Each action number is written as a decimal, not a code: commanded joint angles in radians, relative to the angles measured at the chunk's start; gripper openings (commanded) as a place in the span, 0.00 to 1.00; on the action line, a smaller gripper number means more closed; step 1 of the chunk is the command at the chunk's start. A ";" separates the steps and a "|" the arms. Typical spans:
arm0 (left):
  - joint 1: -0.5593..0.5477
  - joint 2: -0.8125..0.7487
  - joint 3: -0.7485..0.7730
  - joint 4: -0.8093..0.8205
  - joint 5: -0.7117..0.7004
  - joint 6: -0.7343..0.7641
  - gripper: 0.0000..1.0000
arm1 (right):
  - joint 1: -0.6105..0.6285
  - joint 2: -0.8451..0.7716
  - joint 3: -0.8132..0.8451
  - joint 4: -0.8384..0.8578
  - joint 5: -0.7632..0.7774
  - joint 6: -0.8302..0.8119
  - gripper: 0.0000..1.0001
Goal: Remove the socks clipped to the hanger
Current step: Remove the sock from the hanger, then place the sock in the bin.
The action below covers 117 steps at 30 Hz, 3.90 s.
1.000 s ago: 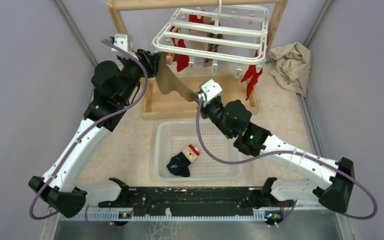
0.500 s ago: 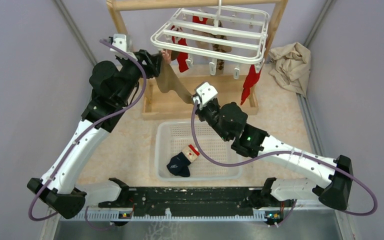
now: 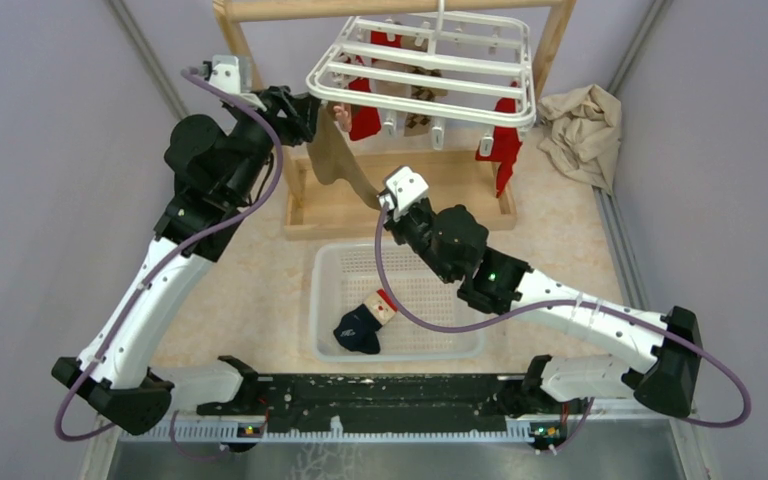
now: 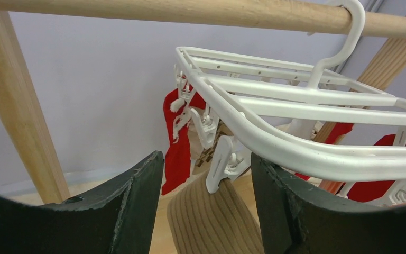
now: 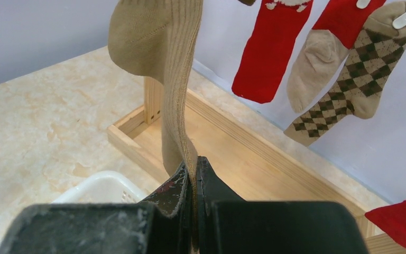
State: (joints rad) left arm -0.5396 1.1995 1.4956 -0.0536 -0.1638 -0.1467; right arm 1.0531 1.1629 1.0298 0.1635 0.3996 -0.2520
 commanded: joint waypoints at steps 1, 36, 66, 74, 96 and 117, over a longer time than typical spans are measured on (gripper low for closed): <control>-0.028 0.031 0.036 0.007 -0.008 -0.002 0.67 | 0.015 0.011 0.066 0.041 0.016 0.000 0.00; -0.202 0.078 -0.027 0.235 -0.293 0.208 0.71 | 0.015 0.032 0.053 0.047 0.030 0.000 0.00; -0.200 0.054 -0.041 0.187 -0.247 0.198 0.04 | 0.015 -0.051 -0.031 -0.005 0.027 0.058 0.00; -0.200 0.019 -0.085 0.162 -0.237 0.187 0.32 | 0.015 -0.120 -0.134 -0.102 -0.047 0.125 0.00; -0.201 -0.139 -0.265 0.013 -0.213 0.072 0.99 | 0.015 -0.097 -0.372 -0.133 -0.153 0.402 0.04; -0.201 -0.313 -0.522 -0.134 -0.083 -0.083 0.99 | 0.015 -0.129 -0.462 -0.233 -0.114 0.631 0.96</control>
State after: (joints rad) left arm -0.7357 0.9195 1.0180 -0.1612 -0.3065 -0.1722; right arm 1.0584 1.1004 0.5934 -0.0792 0.2653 0.3183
